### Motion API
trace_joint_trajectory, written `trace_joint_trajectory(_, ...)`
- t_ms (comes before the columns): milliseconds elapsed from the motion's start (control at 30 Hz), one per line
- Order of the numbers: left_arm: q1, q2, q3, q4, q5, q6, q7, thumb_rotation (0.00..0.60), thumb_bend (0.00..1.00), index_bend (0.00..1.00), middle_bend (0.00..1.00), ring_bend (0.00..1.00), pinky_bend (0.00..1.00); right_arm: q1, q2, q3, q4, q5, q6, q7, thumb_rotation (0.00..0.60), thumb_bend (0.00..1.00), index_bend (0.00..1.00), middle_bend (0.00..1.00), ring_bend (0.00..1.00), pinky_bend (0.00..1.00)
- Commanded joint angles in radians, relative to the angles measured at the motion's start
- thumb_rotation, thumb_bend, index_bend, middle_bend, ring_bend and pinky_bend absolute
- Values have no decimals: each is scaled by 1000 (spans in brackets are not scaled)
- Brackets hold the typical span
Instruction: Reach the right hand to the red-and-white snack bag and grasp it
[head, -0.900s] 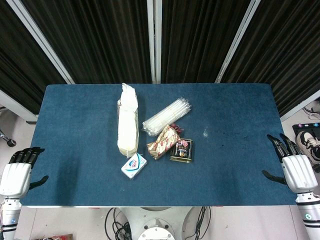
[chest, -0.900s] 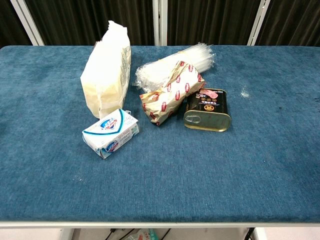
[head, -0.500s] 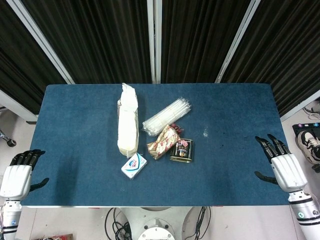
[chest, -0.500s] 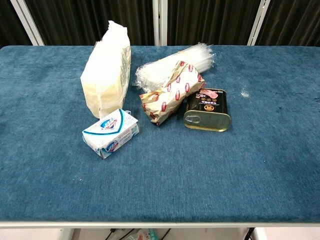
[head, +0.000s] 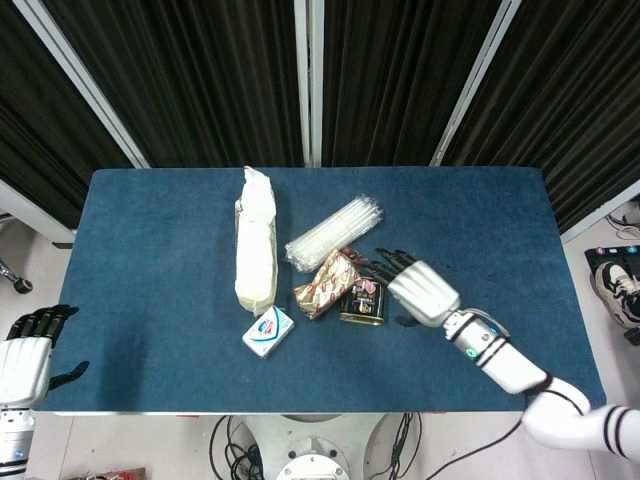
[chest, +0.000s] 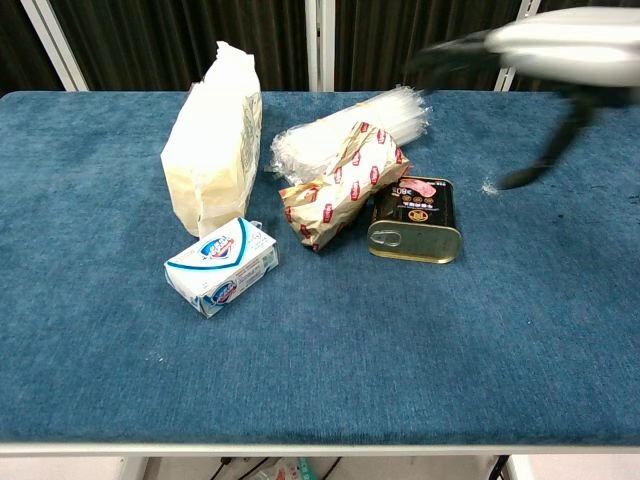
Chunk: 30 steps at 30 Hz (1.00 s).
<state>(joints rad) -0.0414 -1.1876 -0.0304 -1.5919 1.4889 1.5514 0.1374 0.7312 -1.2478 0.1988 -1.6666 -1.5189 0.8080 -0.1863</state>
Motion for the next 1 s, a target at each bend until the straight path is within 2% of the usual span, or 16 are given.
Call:
trace_joint_trajectory(33,6,1,-2,13,-10,0,-15,600,68,216,205,180,219,166,-171,69,130,132,-143,-158,600,26,0,143,35,148)
trace_joint_trajectory(133,10,1,-4,27,-23,-5,-33,600,68,216,205,180,219,217,-242,73,202,183,-162,-217,600,26,0,143,27,137)
trace_joint_trajectory(267,13,-2,-5,43,-29,-8,-53,600,67,216,206,180,219,259,-293,64,258,244,-183,-267,600,26,0,140,20,128)
trace_joint_trajectory(533,22,-15,-7,69,-38,-9,-79,600,68,216,206,180,219,299,-330,29,315,367,-207,-314,600,28,0,165,21,118)
trace_joint_trajectory(633,21,-19,-11,74,-41,-10,-85,600,68,216,206,180,219,315,-352,19,345,406,-208,-330,600,79,45,217,41,147)
trace_joint_trajectory(700,21,-19,-11,74,-38,-9,-85,600,68,215,206,179,219,319,-371,19,362,408,-188,-323,600,149,169,301,139,242)
trace_joint_trajectory(833,24,-18,-11,70,-32,-1,-80,600,68,215,206,180,219,309,-413,12,405,333,-108,-272,600,366,647,579,485,600)
trace_joint_trajectory(900,26,-17,-12,69,-31,3,-80,600,67,215,206,180,219,297,-422,11,414,281,-55,-228,600,448,755,661,588,716)
trace_joint_trajectory(1000,29,-16,-13,67,-27,11,-79,600,68,216,205,180,220,259,-416,9,406,155,88,-98,600,477,799,692,625,756)
